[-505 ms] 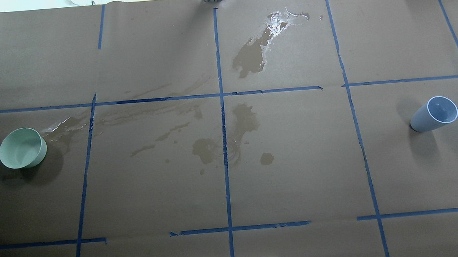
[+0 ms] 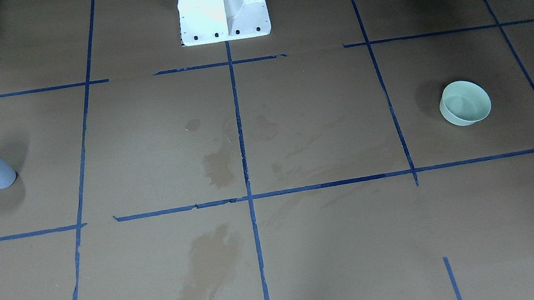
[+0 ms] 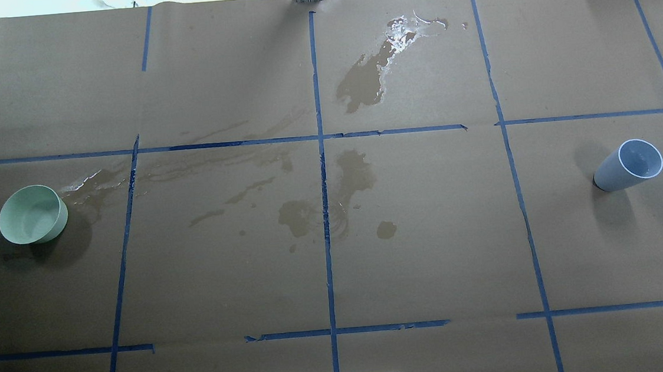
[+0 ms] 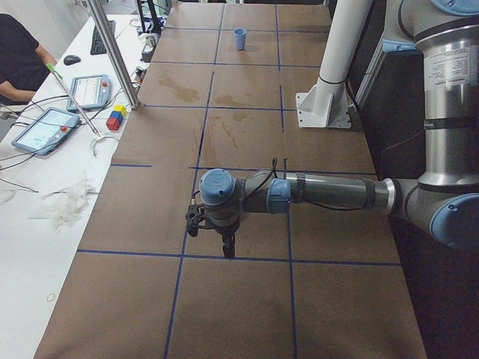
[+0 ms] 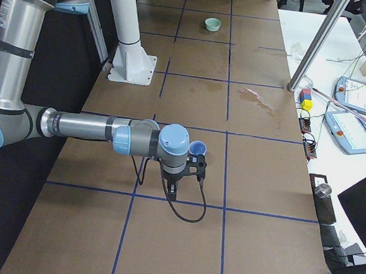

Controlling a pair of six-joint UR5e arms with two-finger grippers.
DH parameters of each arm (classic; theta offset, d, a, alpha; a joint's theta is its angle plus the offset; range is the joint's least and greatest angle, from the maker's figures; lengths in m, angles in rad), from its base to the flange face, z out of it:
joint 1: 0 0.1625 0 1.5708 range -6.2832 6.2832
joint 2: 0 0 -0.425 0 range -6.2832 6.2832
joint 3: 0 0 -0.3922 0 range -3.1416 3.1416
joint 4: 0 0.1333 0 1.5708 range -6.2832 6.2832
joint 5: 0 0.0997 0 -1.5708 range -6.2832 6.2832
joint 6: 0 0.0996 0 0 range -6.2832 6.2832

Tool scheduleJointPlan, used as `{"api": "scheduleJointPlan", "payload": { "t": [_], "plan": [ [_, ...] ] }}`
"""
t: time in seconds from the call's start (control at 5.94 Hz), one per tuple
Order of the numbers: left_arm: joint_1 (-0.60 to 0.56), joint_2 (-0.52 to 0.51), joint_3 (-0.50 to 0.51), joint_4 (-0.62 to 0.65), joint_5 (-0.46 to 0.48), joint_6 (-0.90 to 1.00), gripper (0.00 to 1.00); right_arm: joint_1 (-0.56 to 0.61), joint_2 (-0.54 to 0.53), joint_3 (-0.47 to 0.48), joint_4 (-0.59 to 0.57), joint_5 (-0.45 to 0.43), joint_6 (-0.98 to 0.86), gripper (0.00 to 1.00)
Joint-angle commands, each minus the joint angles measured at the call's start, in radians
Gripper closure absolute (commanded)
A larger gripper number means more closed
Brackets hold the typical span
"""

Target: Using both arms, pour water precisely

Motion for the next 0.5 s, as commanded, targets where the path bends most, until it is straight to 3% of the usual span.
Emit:
{"api": "scheduleJointPlan", "payload": {
  "t": [0.0,0.34],
  "plan": [
    [0.002,-0.002,-0.004,-0.006,0.0,0.005,0.0,0.0,0.0,0.0,0.002,0.006,0.0,0.0],
    [0.0,-0.002,0.005,-0.02,-0.008,-0.005,0.0,0.0,-0.014,-0.003,0.008,0.018,0.0,0.0]
  ]
}}
